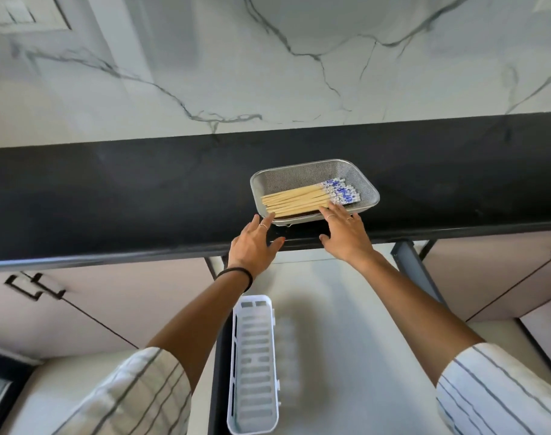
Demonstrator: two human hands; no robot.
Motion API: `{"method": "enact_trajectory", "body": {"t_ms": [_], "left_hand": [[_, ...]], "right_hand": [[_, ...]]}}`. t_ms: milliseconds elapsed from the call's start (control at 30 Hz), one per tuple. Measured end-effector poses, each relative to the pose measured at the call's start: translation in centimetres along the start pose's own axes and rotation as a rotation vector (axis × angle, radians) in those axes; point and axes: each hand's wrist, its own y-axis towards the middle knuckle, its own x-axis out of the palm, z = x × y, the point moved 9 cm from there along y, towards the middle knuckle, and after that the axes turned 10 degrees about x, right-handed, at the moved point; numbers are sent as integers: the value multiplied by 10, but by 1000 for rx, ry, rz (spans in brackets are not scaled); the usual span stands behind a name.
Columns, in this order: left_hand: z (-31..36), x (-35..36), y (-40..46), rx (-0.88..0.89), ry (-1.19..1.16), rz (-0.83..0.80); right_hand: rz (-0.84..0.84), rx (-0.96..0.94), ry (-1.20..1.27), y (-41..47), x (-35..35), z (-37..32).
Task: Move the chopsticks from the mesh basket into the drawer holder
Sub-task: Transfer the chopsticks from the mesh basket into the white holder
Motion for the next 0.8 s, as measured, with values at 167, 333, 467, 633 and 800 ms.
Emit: {"method": "enact_trajectory", "body": {"t_ms": [167,333,467,633,800], "left_hand": [[-18,-2,17,-3,6,75],[-36,-6,21,-6,2,118],[-49,-12,22,7,-4,173],[-62,-6,25,36,-63,175],[-61,5,29,115,-271,168]], "right_hand": [[86,14,17,17,6,-1],[175,-70,74,19,2,-17],[154,-167,38,18,4,-35],[98,-58,237,34,-7,-29],[-67,174,233,75,-1,-8]]}}
